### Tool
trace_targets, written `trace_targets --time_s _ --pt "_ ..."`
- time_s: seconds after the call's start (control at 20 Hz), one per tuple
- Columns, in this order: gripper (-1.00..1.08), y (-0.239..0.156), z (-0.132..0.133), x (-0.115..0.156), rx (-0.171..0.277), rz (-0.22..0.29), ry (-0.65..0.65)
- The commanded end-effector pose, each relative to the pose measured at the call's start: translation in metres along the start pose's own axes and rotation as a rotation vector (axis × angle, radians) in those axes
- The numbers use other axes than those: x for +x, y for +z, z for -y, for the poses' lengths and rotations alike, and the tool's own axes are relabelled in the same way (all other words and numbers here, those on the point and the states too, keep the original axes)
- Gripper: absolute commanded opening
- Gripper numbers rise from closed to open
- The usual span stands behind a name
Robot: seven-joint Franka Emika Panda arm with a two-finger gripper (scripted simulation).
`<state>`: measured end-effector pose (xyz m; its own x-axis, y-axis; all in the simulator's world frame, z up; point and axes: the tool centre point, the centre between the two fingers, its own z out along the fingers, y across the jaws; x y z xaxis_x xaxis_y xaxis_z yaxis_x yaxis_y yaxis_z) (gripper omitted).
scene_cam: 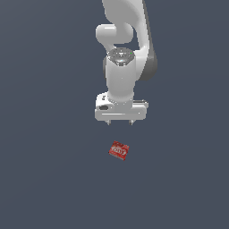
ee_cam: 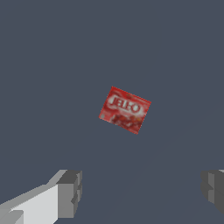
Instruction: Pick up the object and move it to a goal position.
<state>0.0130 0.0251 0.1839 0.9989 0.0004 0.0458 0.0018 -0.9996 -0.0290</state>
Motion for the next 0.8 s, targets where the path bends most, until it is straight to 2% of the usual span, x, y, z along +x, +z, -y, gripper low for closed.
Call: trace_targets --time_s 0.0,0.45,0.75 --pt "1.0 0.0 0.0 0.0 0.0 0.0 0.0" --pt "1.0 0.01 0.02 -0.011 0.002 0.027 -0.028" --pt "1.0 0.011 0.021 -0.012 0.002 0.029 -0.027"
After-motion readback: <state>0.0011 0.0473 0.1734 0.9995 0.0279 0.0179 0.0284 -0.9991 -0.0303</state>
